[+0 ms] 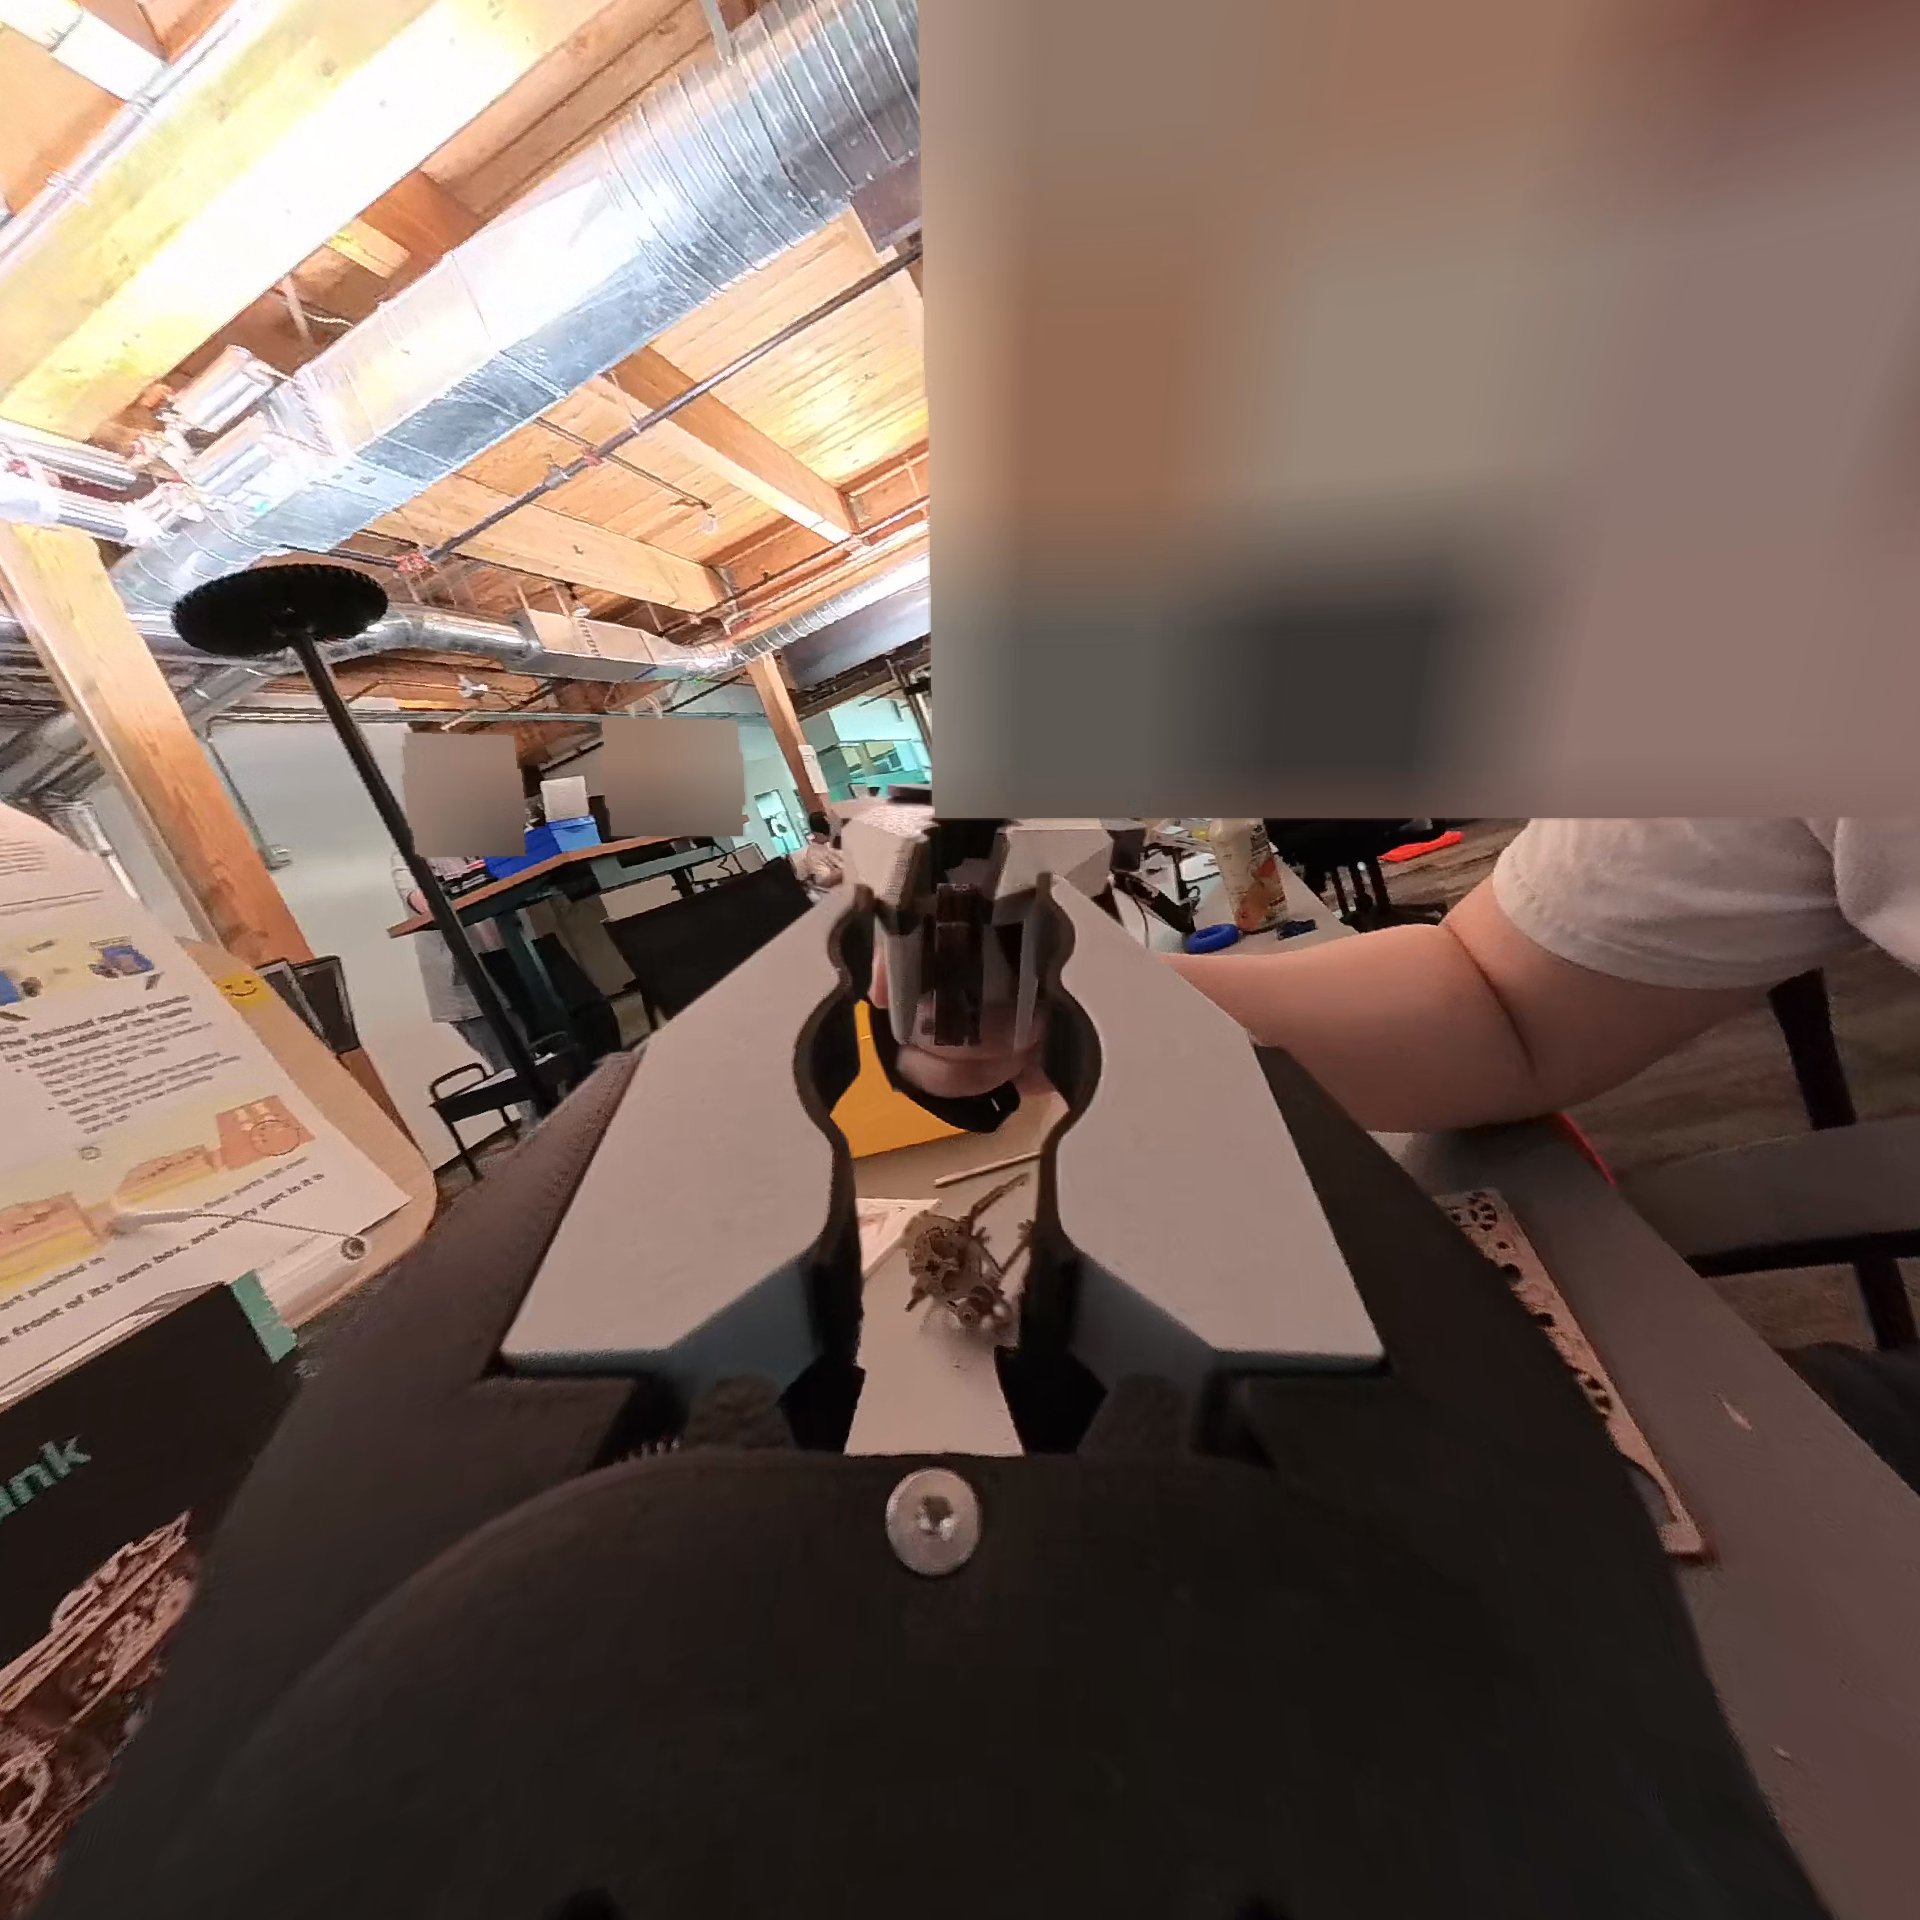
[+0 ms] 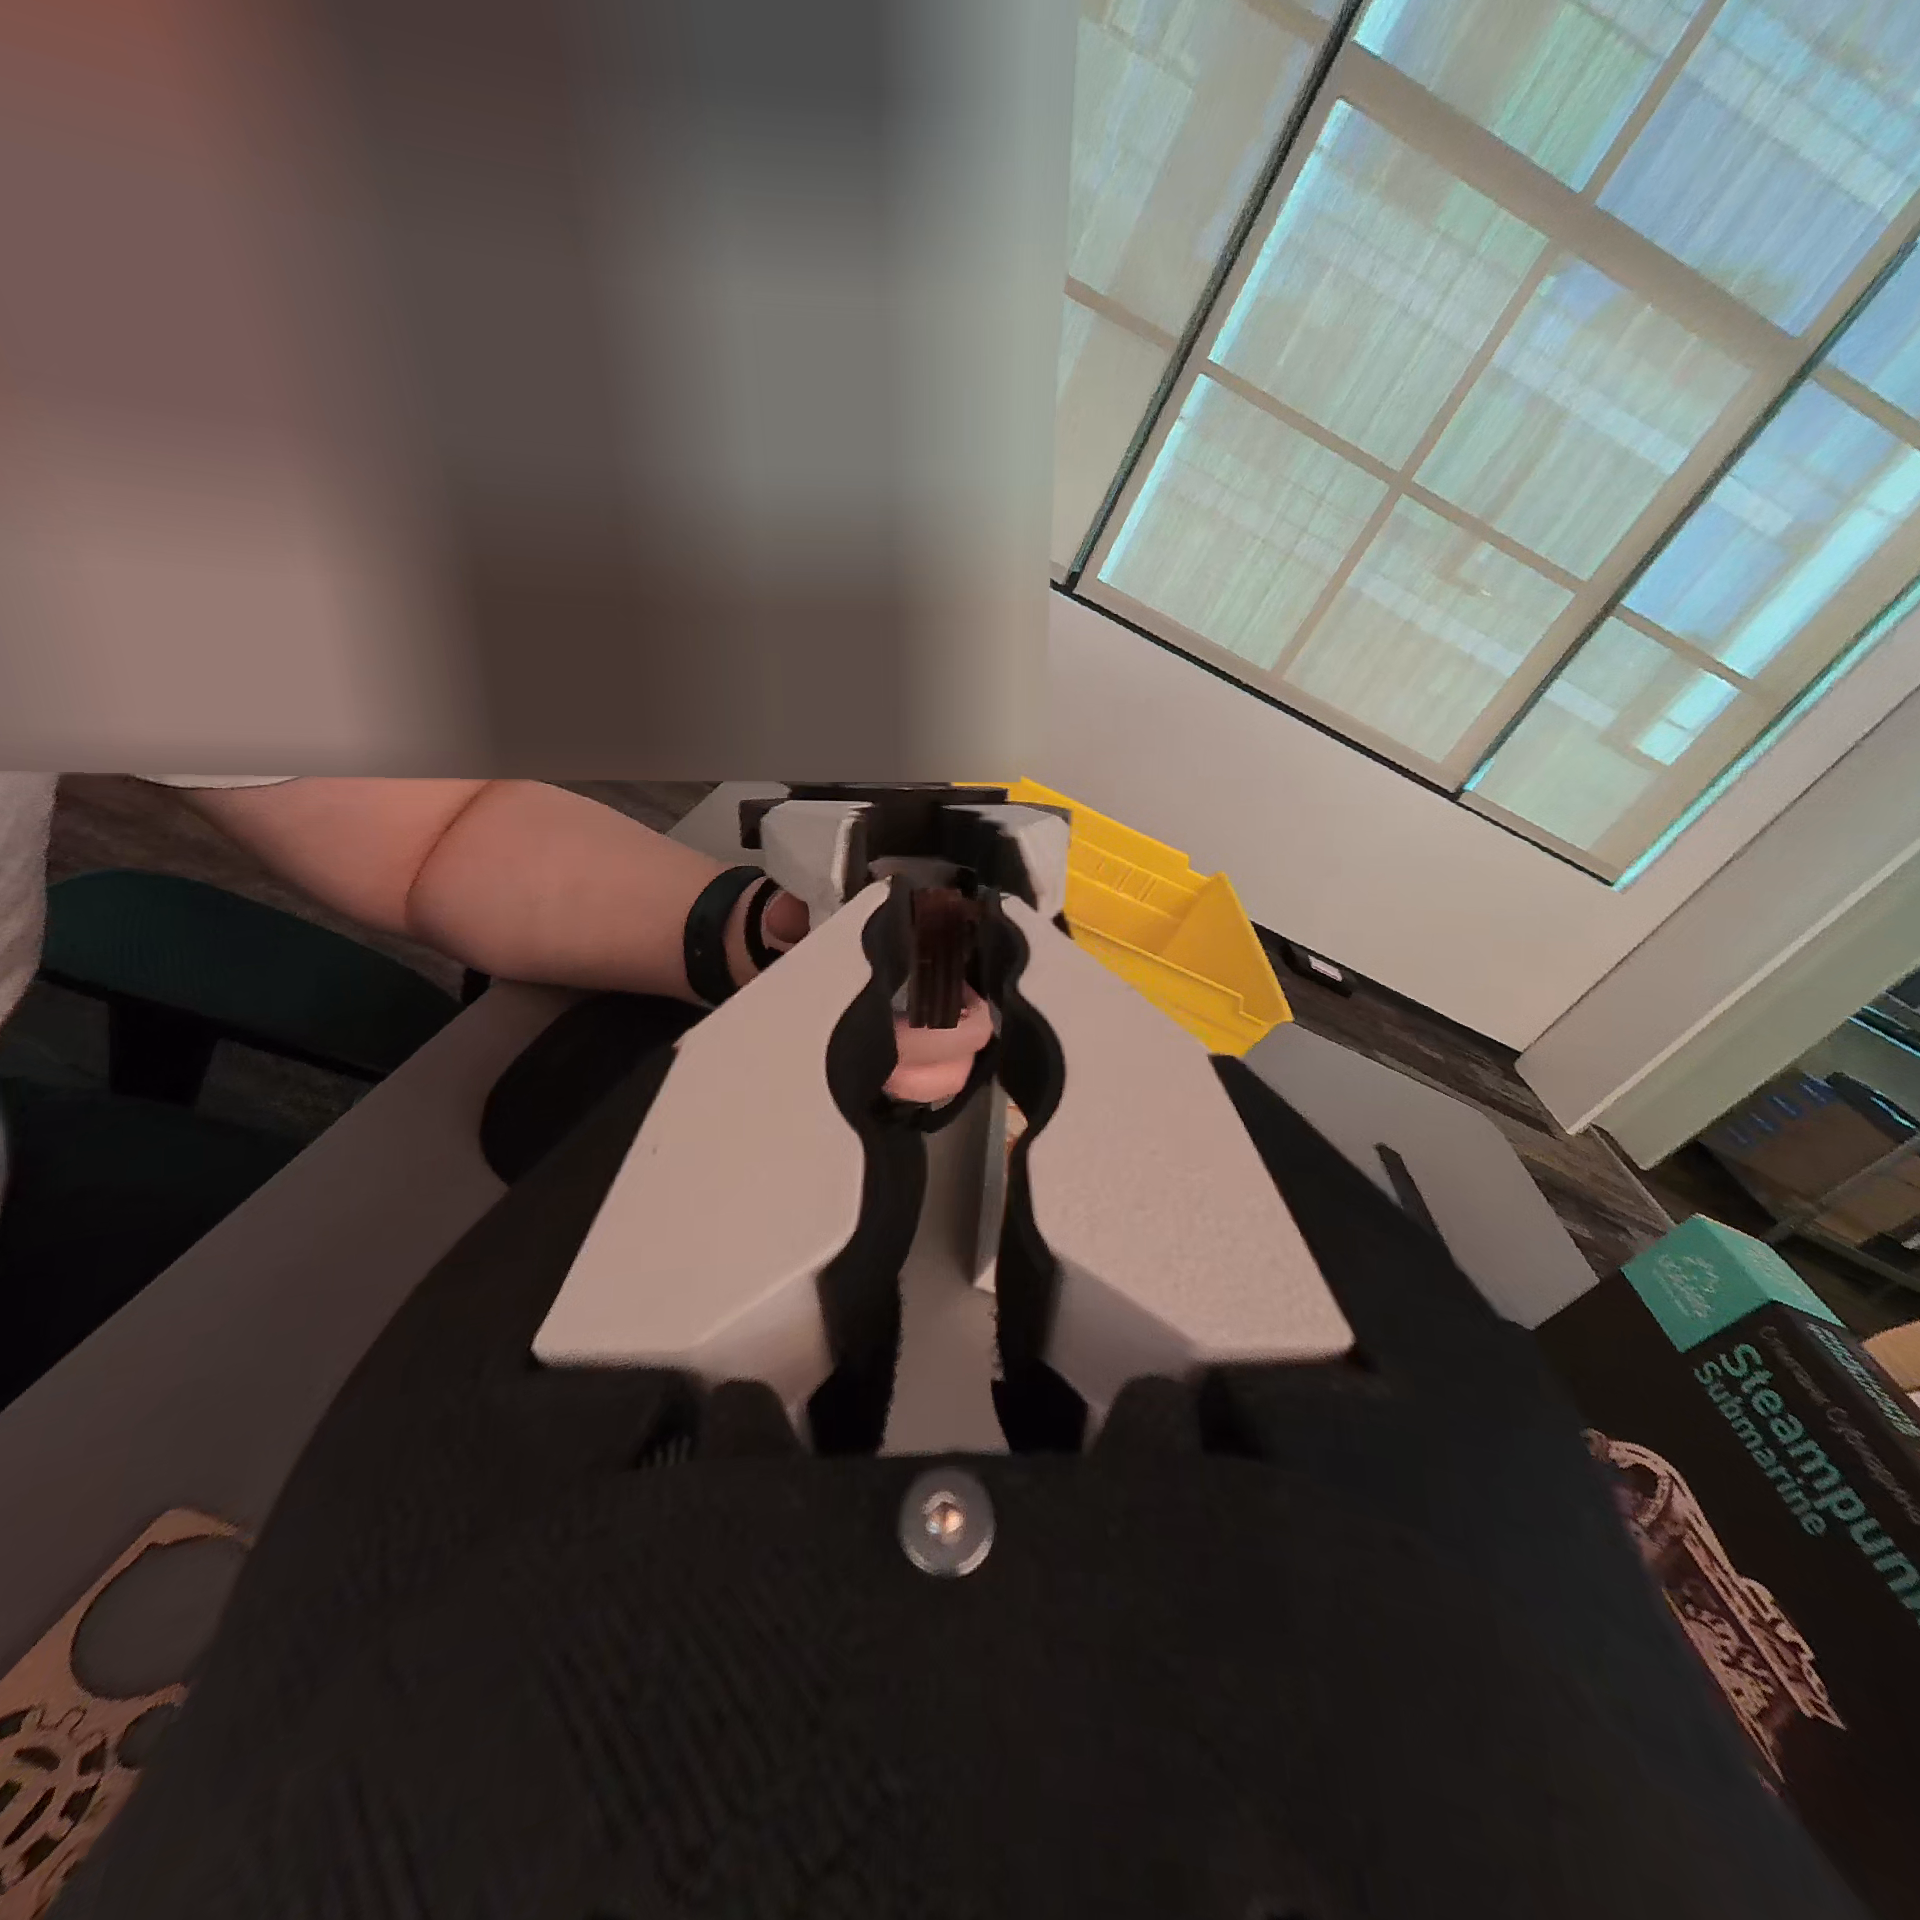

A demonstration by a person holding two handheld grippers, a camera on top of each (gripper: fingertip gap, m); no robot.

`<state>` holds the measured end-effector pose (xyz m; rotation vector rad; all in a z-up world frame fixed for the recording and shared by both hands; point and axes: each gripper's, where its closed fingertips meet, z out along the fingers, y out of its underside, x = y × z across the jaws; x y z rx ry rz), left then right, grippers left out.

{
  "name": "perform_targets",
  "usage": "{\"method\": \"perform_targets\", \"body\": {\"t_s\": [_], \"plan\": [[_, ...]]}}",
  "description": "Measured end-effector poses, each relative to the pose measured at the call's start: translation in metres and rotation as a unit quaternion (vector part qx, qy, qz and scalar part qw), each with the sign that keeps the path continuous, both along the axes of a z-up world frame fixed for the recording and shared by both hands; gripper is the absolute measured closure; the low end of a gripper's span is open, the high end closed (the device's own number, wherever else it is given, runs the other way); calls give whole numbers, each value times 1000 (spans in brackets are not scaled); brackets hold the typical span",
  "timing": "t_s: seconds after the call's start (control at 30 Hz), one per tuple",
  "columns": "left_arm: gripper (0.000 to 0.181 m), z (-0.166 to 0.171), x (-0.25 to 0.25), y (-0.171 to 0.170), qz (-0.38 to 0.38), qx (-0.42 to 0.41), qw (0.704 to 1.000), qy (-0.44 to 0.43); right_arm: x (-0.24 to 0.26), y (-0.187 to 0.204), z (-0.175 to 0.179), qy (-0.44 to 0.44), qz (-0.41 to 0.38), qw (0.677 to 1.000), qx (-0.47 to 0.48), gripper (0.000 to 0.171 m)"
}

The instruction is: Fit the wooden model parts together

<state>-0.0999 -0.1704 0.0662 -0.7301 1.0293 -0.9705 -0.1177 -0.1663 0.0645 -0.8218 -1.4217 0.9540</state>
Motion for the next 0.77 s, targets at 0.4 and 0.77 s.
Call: {"method": "perform_targets", "body": {"t_s": [0.4, 0.77], "plan": [[146, -6, 9, -2, -8, -17, 1000, 12, 0, -4, -3, 7, 17, 1000, 10, 159], [147, -6, 8, 0, -11, -43, 999, 15, 0, -3, -2, 15, 16, 1000, -5, 159]]}}
